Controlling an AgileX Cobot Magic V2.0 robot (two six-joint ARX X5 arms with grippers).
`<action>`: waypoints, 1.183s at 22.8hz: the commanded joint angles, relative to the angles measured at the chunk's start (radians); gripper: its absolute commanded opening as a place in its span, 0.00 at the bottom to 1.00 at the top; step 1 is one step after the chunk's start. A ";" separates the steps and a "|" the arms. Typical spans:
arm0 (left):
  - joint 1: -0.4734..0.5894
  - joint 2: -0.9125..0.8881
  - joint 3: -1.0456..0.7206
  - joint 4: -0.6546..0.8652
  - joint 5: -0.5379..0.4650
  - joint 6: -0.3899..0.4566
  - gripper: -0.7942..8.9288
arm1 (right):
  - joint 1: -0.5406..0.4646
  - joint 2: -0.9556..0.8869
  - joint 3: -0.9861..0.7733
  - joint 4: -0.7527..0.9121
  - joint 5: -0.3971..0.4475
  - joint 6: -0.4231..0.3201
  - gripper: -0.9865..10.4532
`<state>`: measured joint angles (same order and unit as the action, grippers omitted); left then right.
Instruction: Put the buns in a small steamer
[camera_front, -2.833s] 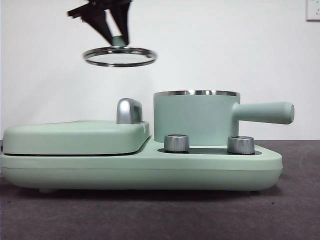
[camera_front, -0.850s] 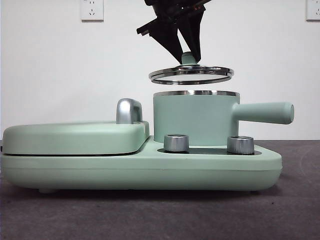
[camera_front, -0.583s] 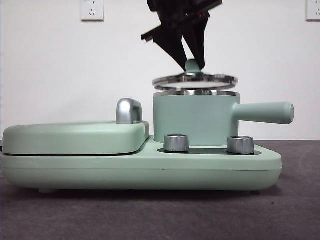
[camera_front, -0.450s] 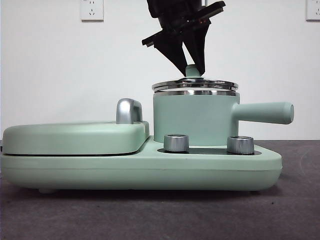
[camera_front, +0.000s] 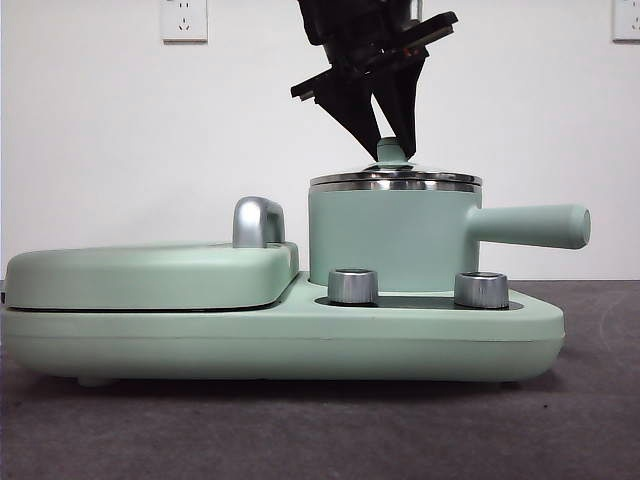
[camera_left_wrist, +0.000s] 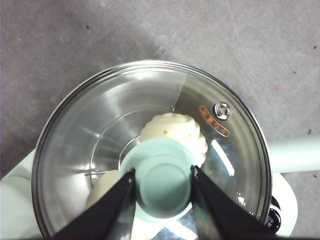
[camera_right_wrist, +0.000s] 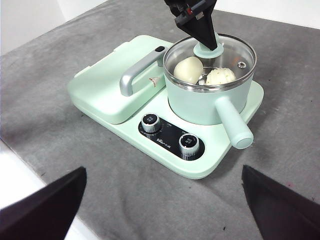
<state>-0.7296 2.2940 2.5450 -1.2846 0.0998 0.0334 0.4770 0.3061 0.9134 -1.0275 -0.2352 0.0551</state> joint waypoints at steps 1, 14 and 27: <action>-0.016 0.031 0.032 0.020 0.005 0.012 0.14 | 0.005 -0.002 0.008 0.010 0.000 -0.010 0.52; -0.016 0.021 0.181 -0.170 0.005 -0.080 0.54 | 0.005 -0.001 0.008 0.000 -0.001 -0.010 0.52; -0.016 -0.589 -0.449 -0.193 0.016 -0.100 0.54 | 0.005 -0.001 0.008 0.003 -0.023 -0.008 0.52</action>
<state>-0.7380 1.7100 2.0972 -1.4235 0.1108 -0.0837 0.4767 0.3061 0.9134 -1.0348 -0.2562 0.0551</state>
